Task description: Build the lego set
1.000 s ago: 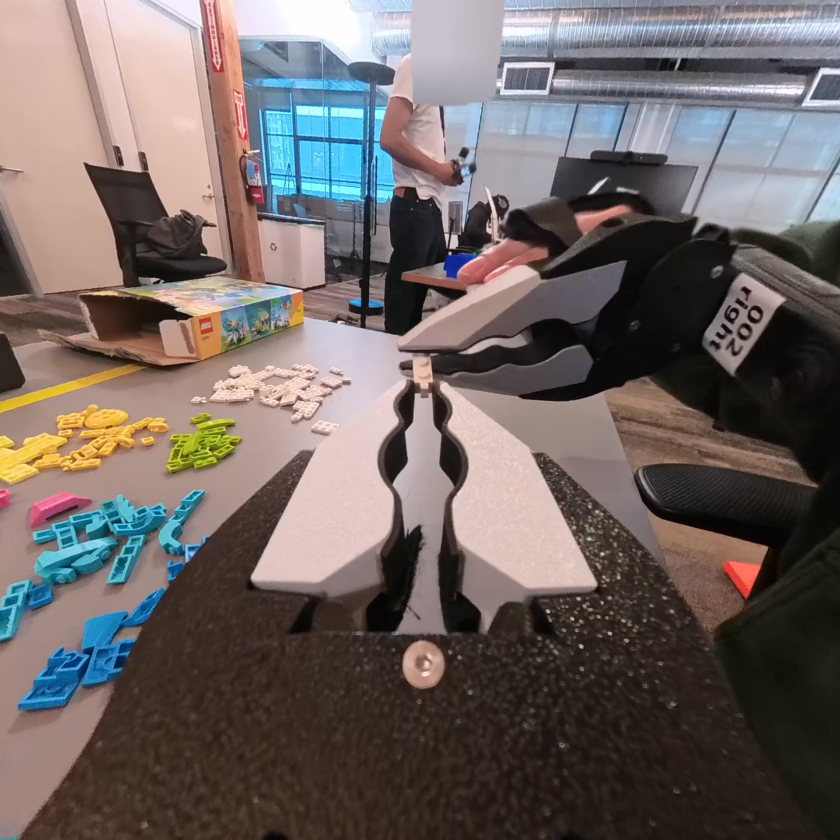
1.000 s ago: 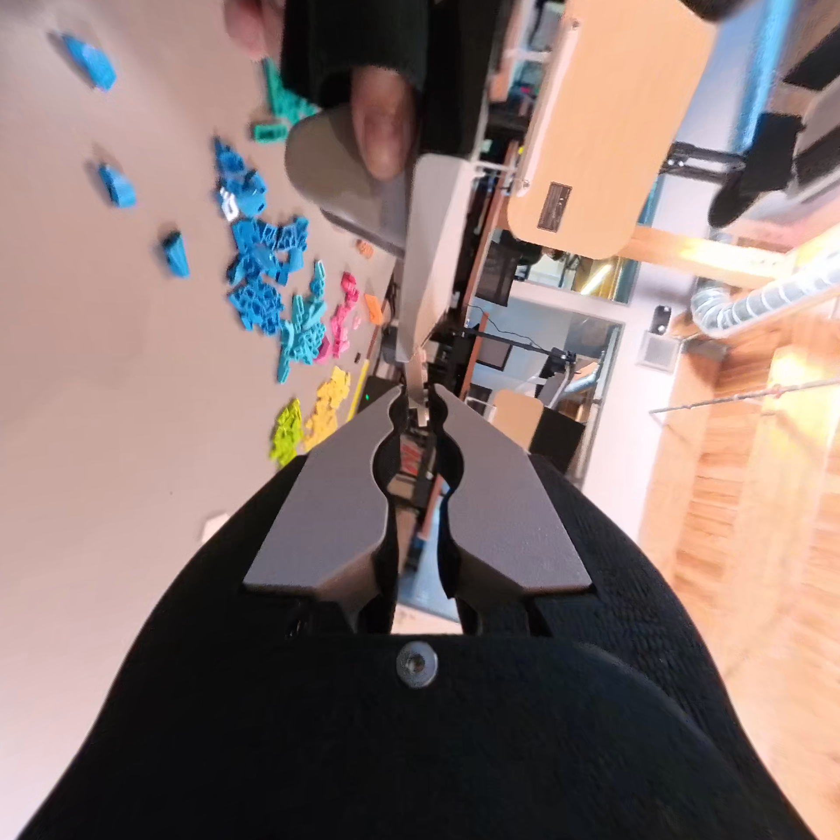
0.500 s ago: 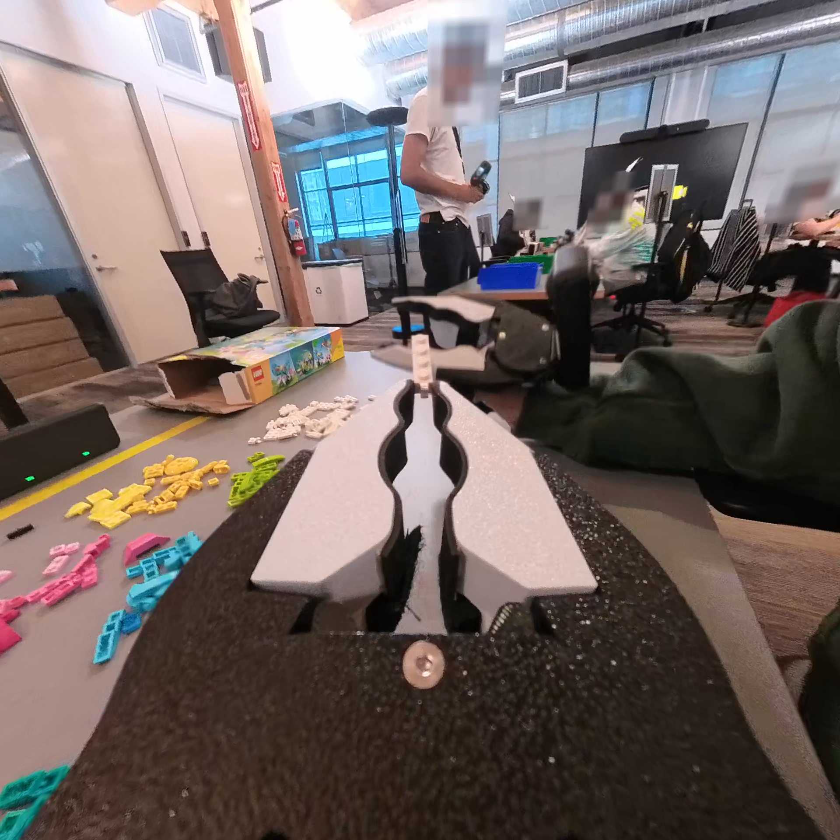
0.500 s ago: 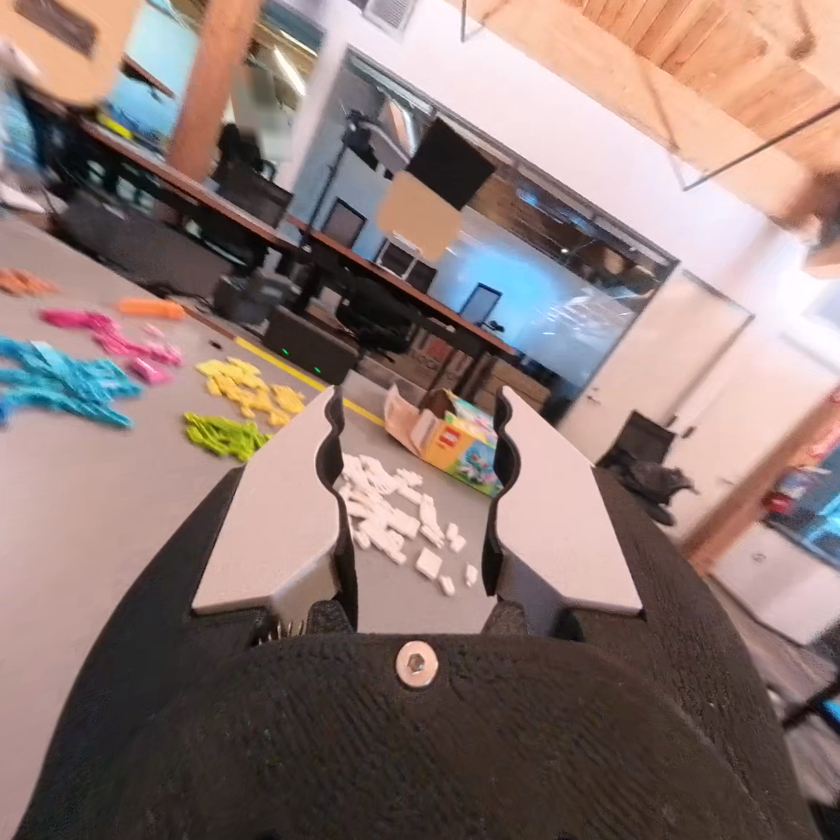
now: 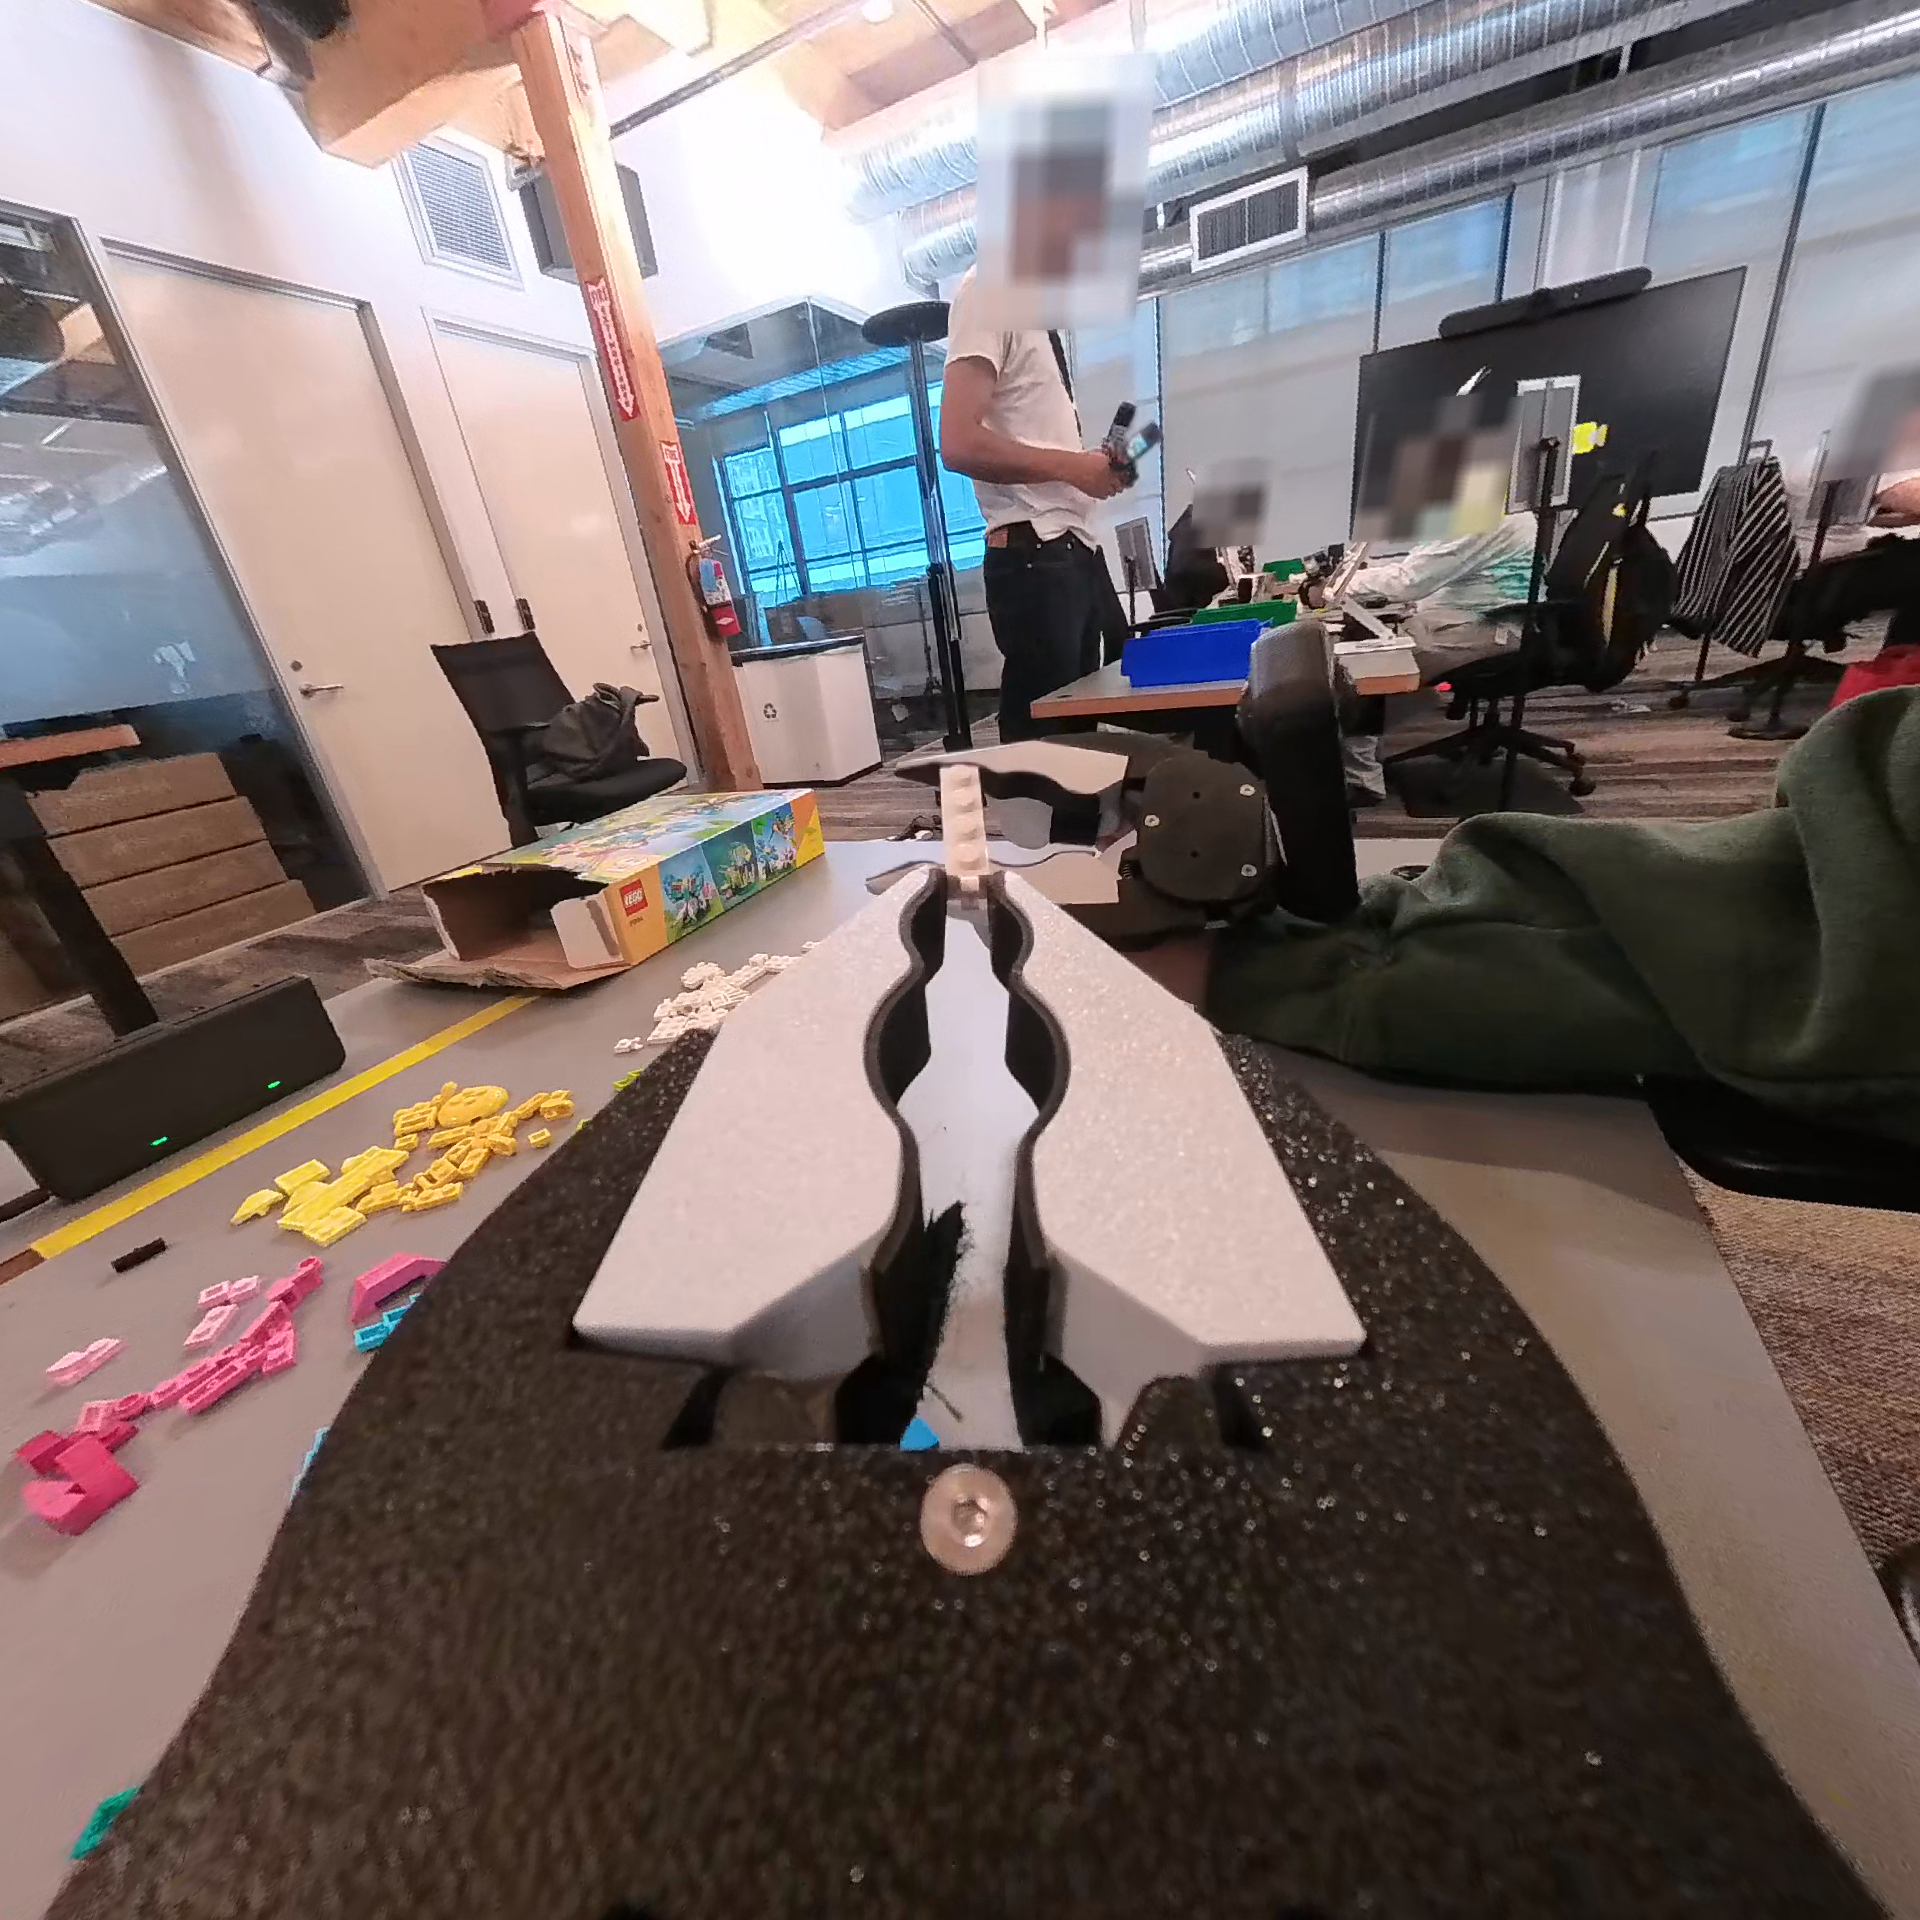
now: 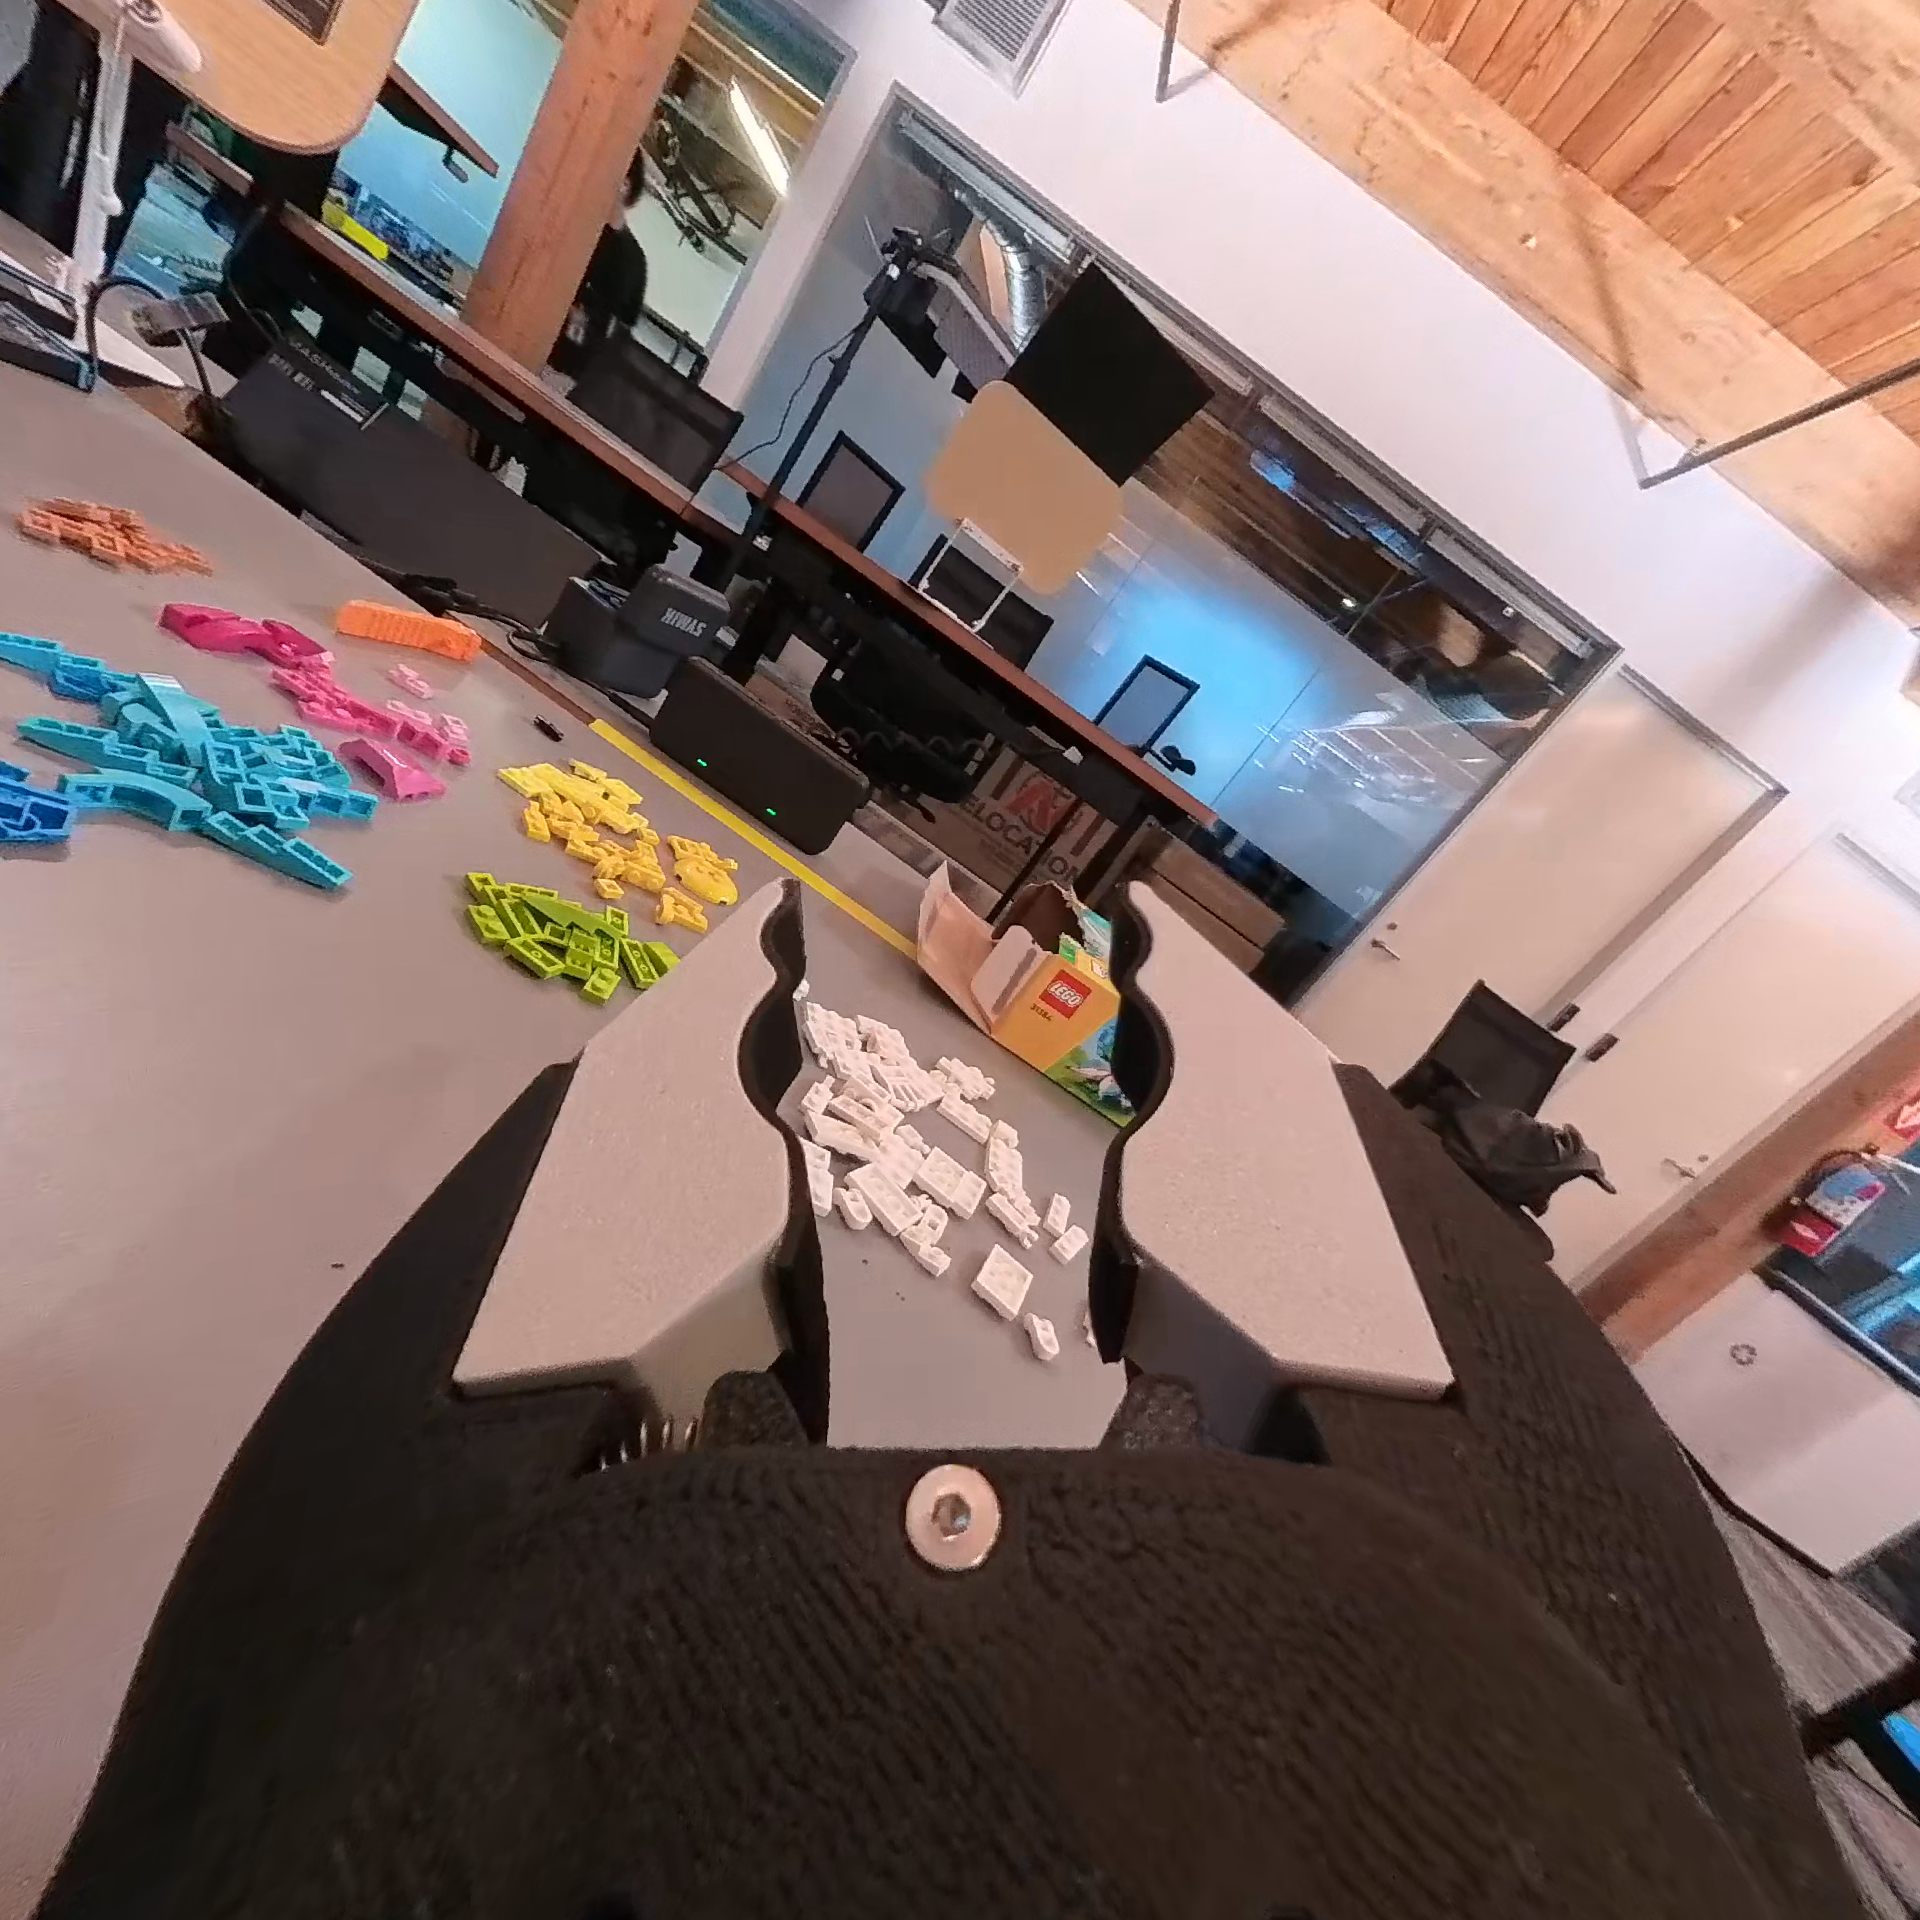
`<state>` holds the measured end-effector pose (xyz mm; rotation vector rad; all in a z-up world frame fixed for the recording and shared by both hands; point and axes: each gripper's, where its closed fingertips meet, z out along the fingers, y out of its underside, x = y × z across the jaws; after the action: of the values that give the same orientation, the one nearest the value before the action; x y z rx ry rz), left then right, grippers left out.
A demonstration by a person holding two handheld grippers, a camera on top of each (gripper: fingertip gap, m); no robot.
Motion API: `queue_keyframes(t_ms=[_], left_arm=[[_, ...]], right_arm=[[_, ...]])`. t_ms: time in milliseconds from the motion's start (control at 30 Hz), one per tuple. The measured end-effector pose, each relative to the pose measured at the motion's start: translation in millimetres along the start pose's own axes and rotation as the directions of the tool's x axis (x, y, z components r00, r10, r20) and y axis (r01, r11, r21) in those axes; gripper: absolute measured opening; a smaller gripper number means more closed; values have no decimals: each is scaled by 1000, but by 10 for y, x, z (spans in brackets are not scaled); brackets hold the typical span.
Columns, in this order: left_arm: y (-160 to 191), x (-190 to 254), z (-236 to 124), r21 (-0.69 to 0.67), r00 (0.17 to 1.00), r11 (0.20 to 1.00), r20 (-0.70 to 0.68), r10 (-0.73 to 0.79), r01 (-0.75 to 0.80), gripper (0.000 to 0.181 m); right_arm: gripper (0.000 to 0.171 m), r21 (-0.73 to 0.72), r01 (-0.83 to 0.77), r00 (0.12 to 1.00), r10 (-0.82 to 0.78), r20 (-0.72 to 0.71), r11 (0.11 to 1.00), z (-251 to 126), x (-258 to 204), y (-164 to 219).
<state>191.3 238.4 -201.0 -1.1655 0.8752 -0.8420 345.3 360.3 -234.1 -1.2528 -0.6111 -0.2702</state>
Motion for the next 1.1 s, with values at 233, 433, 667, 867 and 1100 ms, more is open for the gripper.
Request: queue_keyframes(t_ms=[233,433,667,867,1100], left_arm=[[15,17,8,-6,1000,1000,-3,14,-14,5],[13,15,7,-5,1000,1000,-1,18,-18,5],[18,28,12,-7,1000,1000,-6,21,-21,5],[16,31,12,-7,1000,1000,-6,22,-22,5],[15,35,14,-7,1000,1000,-7,24,-24,5]], right_arm=[[55,0,0,1000,0,20,1000,6,-30,12],[54,0,-2,1000,2,27,1000,8,-42,14],[55,4,-19,1000,19,15,1000,6,-13,9],[58,8,-51,999,51,3,999,1,27,7],[56,8,-55,998,55,9,998,2,18,5]])
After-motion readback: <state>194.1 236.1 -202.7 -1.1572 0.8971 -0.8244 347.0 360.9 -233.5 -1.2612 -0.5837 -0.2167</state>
